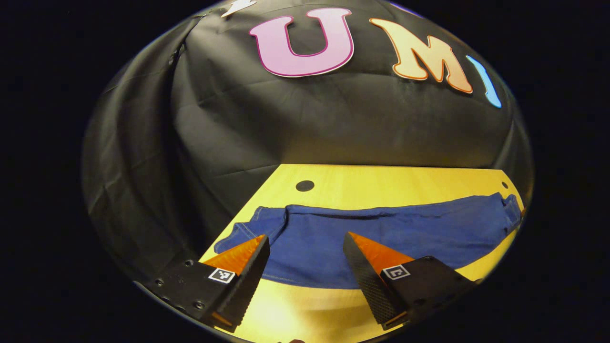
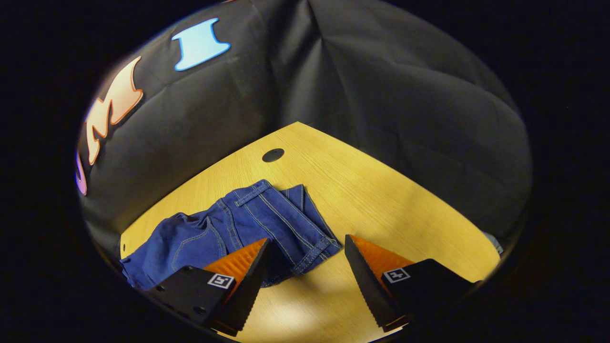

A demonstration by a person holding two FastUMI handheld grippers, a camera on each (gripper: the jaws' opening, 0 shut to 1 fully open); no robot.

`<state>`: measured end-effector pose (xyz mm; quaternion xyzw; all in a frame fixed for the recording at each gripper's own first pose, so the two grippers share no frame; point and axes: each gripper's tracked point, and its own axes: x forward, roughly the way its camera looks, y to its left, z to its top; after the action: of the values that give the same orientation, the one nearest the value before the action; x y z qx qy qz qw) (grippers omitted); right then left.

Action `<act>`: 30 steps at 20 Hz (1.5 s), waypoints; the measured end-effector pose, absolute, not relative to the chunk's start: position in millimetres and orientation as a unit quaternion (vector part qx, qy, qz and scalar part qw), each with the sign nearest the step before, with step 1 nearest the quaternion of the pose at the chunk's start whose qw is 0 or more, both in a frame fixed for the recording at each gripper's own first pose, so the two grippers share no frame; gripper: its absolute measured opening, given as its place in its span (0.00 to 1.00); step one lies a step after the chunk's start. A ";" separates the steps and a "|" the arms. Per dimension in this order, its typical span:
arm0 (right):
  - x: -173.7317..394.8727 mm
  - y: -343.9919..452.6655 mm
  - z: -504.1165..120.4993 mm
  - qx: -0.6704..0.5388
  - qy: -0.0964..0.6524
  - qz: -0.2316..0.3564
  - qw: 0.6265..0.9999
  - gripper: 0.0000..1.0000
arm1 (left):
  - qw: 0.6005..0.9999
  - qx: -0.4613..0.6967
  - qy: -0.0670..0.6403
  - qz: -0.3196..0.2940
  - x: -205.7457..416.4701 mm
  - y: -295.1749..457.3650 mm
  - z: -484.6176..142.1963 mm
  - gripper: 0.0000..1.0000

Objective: Grasp the waist and the cuffs of the jeans and fold them to make the two legs overlap; first hold the waist and fold one-third of the jeans toward the cuffs, then hold the cuffs and fold the remaining one-third in the same direction to finish folding.

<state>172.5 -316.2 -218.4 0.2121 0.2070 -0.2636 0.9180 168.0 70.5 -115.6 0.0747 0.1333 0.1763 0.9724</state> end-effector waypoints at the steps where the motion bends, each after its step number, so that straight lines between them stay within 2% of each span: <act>1: 171.9 -316.5 -221.6 0.219 0.212 -0.259 0.917 0.97 | 0.972 0.069 0.137 0.176 161.0 64.5 -118.0 0.96; 3: 177.9 -318.0 -222.7 0.217 0.206 -0.253 0.920 0.97 | 0.974 0.059 0.135 0.170 151.0 53.1 -117.4 0.96; 4: 177.1 -314.9 -226.8 0.216 0.210 -0.247 0.921 0.91 | 0.975 0.057 0.134 0.169 146.9 49.1 -115.5 0.96; 5: 177.5 -317.0 -224.5 0.203 0.208 -0.250 0.924 0.91 | 0.974 0.061 0.134 0.172 142.2 48.7 -113.6 0.96; 7: 175.9 -315.2 -227.3 0.189 0.211 -0.248 0.926 0.84 | 0.973 0.076 0.133 0.176 132.7 48.8 -109.4 0.96; 9: 182.4 -308.8 -230.9 0.192 0.211 -0.235 0.929 0.66 | 0.973 0.081 0.131 0.174 125.6 46.9 -105.4 0.96; 10: 183.3 -306.8 -233.5 0.193 0.213 -0.234 0.929 0.53 | 0.973 0.078 0.131 0.173 123.1 45.7 -104.5 0.96; 16: 185.5 -304.0 -228.8 0.218 0.195 -0.222 0.930 0.13 | 0.975 0.057 0.136 0.169 110.7 41.1 -111.1 0.96; 19: 184.9 -303.5 -222.4 0.233 0.196 -0.232 0.924 0.09 | 0.976 0.049 0.137 0.165 107.6 38.4 -114.1 0.96; 22: 186.5 -297.6 -192.1 0.261 0.153 -0.212 0.929 0.06 | 0.977 0.037 0.133 0.166 103.7 35.9 -114.0 0.96; 27: 206.4 -252.6 -113.2 0.313 0.084 -0.116 0.939 0.04 | 0.978 0.034 0.122 0.168 96.0 35.1 -112.4 0.96; 30: 237.6 -201.0 -67.9 0.377 0.046 -0.033 0.924 0.04 | 0.979 0.024 0.119 0.166 93.5 39.0 -115.9 0.96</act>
<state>237.6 -201.0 -67.9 0.3773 0.0460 -0.0334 0.9243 93.5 39.0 -115.9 0.0243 0.1190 0.1660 0.9786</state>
